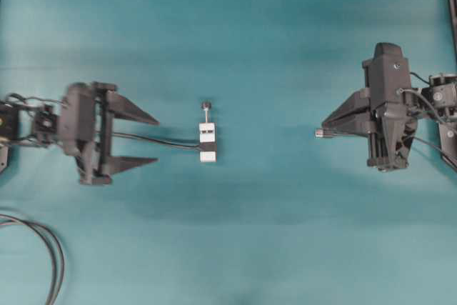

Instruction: Insert the USB cable into the female connector supported by the left arm.

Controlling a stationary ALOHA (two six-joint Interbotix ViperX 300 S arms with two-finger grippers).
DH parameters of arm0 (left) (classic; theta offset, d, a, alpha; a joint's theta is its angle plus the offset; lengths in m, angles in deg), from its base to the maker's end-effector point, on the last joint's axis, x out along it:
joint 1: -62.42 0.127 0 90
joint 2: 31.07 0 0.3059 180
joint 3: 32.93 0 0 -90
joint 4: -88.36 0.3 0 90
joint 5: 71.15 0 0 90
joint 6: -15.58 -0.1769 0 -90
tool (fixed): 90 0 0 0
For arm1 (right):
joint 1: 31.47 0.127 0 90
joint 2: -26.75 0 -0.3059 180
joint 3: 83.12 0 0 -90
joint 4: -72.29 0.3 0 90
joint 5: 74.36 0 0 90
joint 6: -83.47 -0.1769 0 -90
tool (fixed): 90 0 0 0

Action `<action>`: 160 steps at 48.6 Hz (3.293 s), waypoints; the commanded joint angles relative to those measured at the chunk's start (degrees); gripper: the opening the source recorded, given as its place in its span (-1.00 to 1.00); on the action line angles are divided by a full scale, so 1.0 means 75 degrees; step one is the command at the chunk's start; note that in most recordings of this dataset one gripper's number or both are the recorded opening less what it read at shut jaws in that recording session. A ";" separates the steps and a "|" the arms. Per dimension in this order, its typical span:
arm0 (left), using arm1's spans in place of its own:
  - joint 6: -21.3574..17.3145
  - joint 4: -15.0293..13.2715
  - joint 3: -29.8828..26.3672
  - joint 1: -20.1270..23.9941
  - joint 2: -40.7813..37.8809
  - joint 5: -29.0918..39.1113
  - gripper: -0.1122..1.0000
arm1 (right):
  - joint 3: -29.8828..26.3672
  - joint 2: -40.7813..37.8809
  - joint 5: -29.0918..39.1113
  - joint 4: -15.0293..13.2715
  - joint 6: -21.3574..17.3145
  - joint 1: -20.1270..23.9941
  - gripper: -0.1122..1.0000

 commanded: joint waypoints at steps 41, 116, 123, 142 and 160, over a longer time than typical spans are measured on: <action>0.0258 -0.0082 -0.1008 0.0246 -0.1676 -0.0422 0.81 | 0.0434 -0.1547 0.0234 -0.0012 -0.0035 -0.0047 0.31; 0.0398 -0.0082 -0.1230 -0.0012 -0.1664 -0.0105 0.81 | -0.0305 -0.2836 0.1348 -0.0012 -0.0035 -0.0293 -0.05; 0.0398 -0.0082 -0.1242 -0.0023 -0.1641 -0.0105 0.81 | -0.0234 -0.2461 0.1523 -0.0012 -0.0035 -0.0340 -0.06; 0.0410 -0.0082 -0.1242 -0.0023 -0.1641 -0.0105 0.80 | -0.0328 -0.2215 0.1184 -0.0012 -0.0035 -0.0340 -0.06; 0.0410 -0.0082 -0.1242 -0.0023 -0.1641 -0.0094 0.80 | -0.0316 -0.2215 0.1031 -0.0012 -0.0094 -0.0340 -0.06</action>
